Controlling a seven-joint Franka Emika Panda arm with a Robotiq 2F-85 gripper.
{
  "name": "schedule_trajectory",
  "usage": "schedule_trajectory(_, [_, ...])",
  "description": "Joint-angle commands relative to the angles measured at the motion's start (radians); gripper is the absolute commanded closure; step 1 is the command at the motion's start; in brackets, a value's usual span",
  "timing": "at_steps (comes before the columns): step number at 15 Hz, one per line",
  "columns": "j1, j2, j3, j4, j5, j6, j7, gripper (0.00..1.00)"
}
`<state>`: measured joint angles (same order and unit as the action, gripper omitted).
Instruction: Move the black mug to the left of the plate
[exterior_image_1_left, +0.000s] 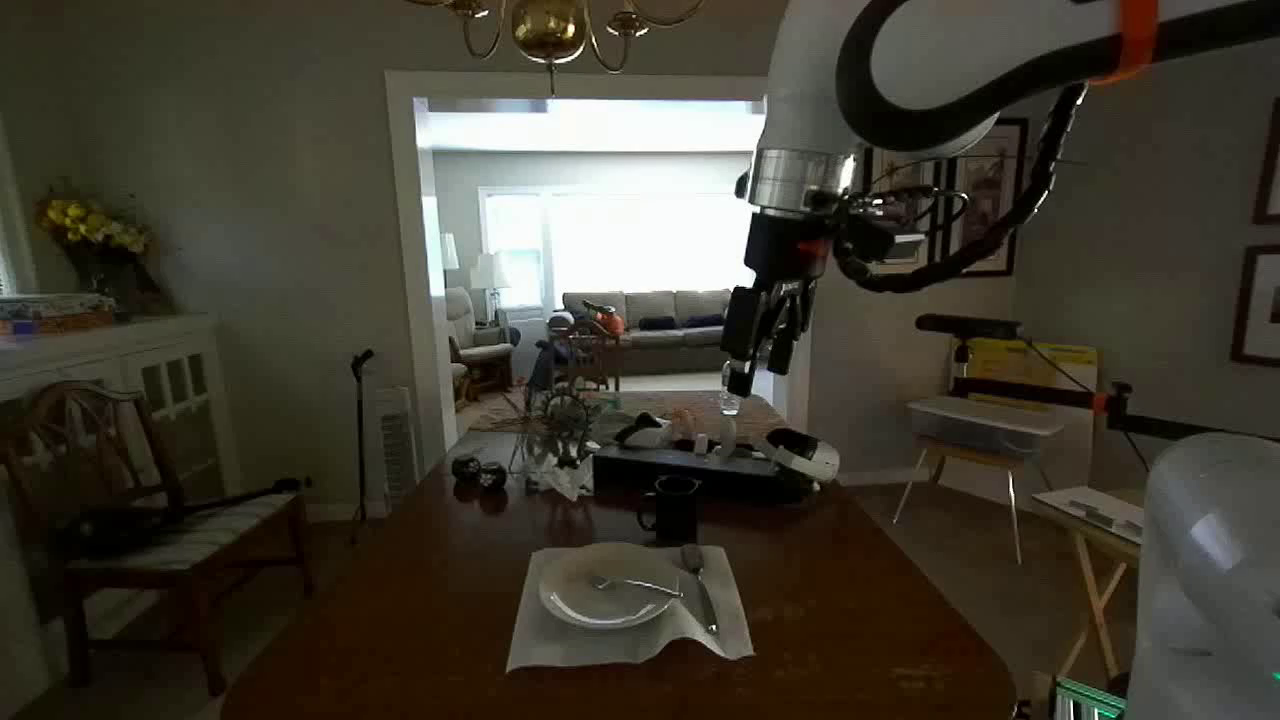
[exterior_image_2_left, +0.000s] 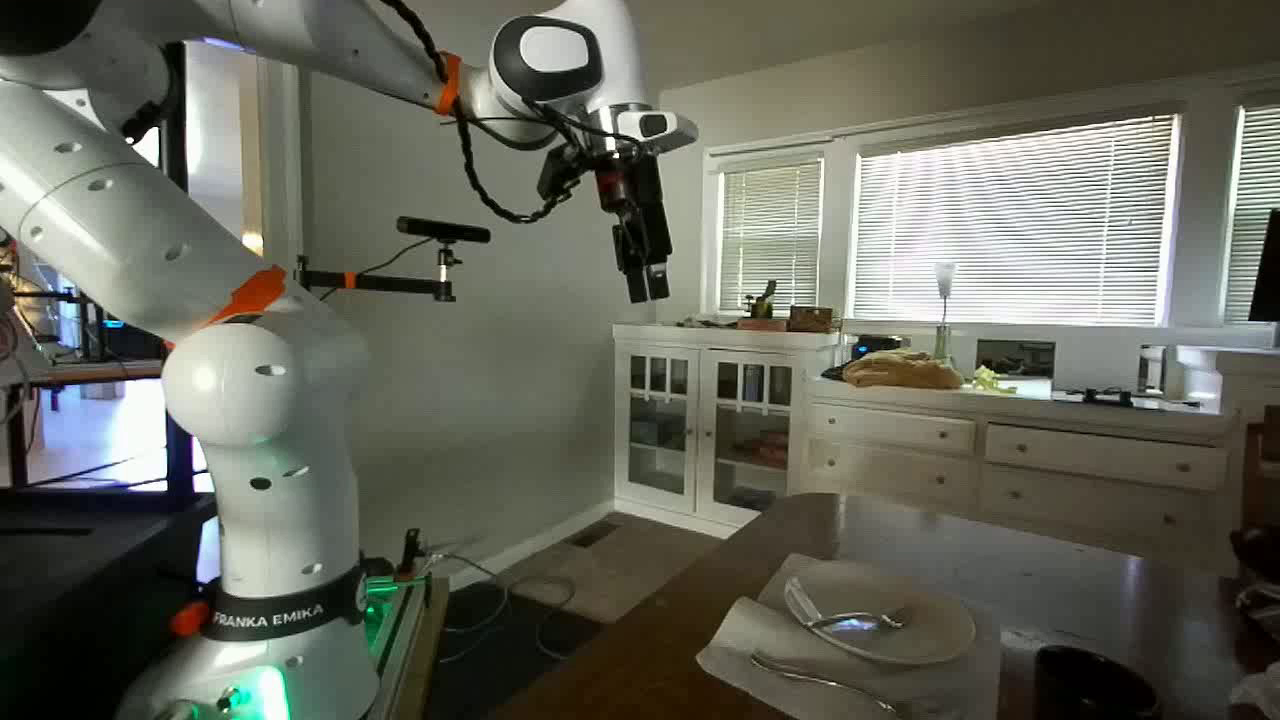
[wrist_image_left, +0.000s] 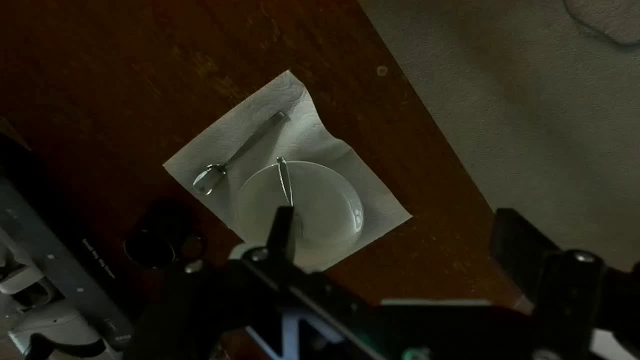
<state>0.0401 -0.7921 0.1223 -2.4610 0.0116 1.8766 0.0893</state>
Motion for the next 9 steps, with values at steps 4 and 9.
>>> schedule_trajectory(4, [0.007,0.002,-0.005,0.002,-0.005,-0.002,0.004,0.0])
schedule_trajectory(9, [-0.006,0.02,0.003,0.006,-0.012,0.014,0.025,0.0])
